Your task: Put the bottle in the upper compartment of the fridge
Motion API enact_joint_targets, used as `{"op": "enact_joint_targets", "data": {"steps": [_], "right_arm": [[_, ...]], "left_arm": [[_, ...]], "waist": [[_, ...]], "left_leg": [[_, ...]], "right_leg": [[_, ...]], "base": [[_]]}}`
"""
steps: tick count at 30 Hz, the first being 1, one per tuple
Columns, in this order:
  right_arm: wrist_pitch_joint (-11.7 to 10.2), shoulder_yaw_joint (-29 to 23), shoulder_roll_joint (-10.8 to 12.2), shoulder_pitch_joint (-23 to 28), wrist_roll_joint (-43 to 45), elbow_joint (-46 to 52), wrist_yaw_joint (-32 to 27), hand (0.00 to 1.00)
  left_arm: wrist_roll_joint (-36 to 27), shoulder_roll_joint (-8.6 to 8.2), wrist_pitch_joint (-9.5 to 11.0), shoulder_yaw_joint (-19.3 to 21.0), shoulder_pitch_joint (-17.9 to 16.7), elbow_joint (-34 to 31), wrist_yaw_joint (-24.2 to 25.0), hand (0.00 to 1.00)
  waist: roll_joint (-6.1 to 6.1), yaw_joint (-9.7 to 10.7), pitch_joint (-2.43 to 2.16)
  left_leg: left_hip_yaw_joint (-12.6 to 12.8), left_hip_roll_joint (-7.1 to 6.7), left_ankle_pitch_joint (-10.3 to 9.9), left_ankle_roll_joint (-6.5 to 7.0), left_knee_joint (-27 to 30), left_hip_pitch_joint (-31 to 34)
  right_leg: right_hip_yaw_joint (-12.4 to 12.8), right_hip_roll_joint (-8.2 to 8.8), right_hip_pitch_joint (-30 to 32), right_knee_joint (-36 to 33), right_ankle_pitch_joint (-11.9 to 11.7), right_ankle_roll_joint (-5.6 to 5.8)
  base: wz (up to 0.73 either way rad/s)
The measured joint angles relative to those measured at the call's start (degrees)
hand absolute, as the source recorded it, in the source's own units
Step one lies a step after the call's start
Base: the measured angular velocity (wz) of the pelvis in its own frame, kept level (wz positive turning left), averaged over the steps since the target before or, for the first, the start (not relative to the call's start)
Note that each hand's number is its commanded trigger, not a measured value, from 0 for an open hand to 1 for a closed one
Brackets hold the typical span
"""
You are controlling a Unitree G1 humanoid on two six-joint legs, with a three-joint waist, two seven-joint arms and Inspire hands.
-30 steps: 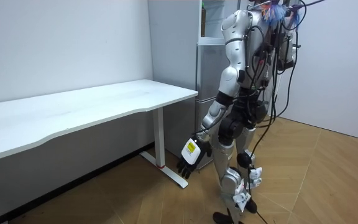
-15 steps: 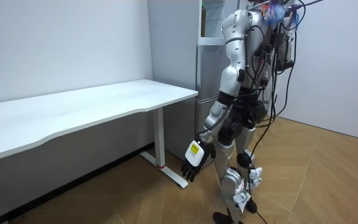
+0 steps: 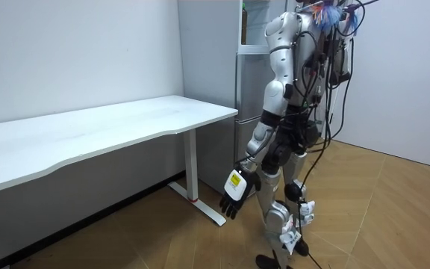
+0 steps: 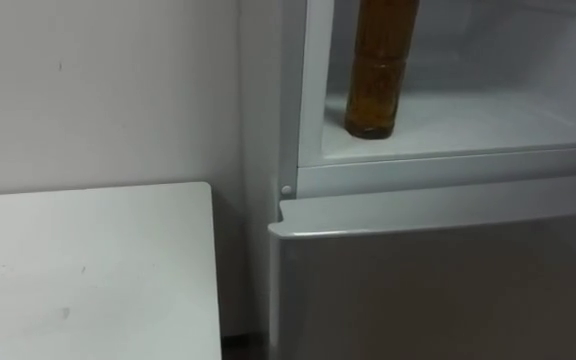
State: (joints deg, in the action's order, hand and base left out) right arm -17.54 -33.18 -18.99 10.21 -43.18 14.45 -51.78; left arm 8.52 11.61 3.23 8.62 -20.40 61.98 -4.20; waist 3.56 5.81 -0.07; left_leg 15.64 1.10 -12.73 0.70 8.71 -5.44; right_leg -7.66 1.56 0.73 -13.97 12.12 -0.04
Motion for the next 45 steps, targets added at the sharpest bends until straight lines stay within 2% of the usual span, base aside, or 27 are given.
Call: {"op": "enact_joint_targets", "data": {"steps": [3, 11, 19, 26, 29, 37, 45], "right_arm": [[0.2, 0.9, 0.0, 0.0, 3.6, 0.0, 1.1, 0.00], [0.2, 3.5, 0.0, 0.0, 5.6, 0.1, 5.4, 0.00], [1.4, 7.9, 0.0, 0.1, 6.2, 2.1, 11.2, 0.00], [2.8, 11.7, 0.1, 0.0, 10.0, 2.1, 14.9, 0.00], [3.9, 12.2, 0.1, 0.0, 11.0, 2.1, 16.6, 0.00], [4.0, 18.5, 0.2, -0.1, 12.2, 2.1, 20.3, 0.00], [4.0, 18.6, 0.2, -0.1, 12.2, 2.2, 22.1, 0.00]], "left_arm": [[0.0, 0.00, 0.0, -0.6, 0.2, 0.0, 0.8, 0.00], [0.0, -0.08, -0.2, -2.3, 0.4, 0.0, 1.4, 0.00], [0.0, -0.30, -1.3, -3.3, 1.1, 0.0, 0.9, 0.00], [0.0, -0.41, -2.0, -4.4, 1.1, 0.0, 1.0, 0.00], [0.0, -0.52, -2.0, -4.4, 1.2, -0.1, 1.0, 0.00], [0.0, -0.34, -1.5, -6.7, 2.0, -0.1, 0.5, 0.00], [0.0, -0.09, -0.7, -6.6, 2.0, -0.1, 0.6, 0.00]], "waist": [[0.00, 0.1, 0.02], [0.33, -0.1, 0.16], [-1.02, -1.2, 0.19], [-1.22, -1.4, 0.25], [-1.12, -1.4, 0.24], [-1.05, -2.0, 0.18], [-1.23, -3.3, 0.02]], "left_leg": [[0.0, 0.00, 0.0, 0.00, 0.1, -0.1], [0.0, 0.15, 0.0, -0.01, 0.6, -0.7], [-0.1, 0.32, -0.2, -0.20, 0.6, -0.8], [0.0, 0.39, -0.2, -0.21, 0.6, -0.8], [0.0, 0.39, -0.2, -0.21, 0.5, -0.7], [0.1, 0.39, -0.2, -0.22, 0.5, -0.6], [0.1, 0.40, -0.2, -0.23, 0.6, -0.5]], "right_leg": [[0.1, 0.01, -0.1, 0.0, 0.0, 0.00], [0.1, -0.05, -1.0, 0.2, 0.0, -0.07], [0.3, -0.26, -0.9, -0.1, -0.3, -0.19], [0.4, -0.32, -1.0, -0.7, -0.3, -0.21], [0.5, -0.33, -0.9, -0.7, -0.3, -0.21], [0.5, -0.33, -0.5, -0.7, -0.3, -0.22], [0.4, -0.31, -0.5, -0.7, -0.3, -0.23]], "base": [[-0.03], [0.00], [0.00], [0.00], [0.00], [0.00], [0.00]]}}
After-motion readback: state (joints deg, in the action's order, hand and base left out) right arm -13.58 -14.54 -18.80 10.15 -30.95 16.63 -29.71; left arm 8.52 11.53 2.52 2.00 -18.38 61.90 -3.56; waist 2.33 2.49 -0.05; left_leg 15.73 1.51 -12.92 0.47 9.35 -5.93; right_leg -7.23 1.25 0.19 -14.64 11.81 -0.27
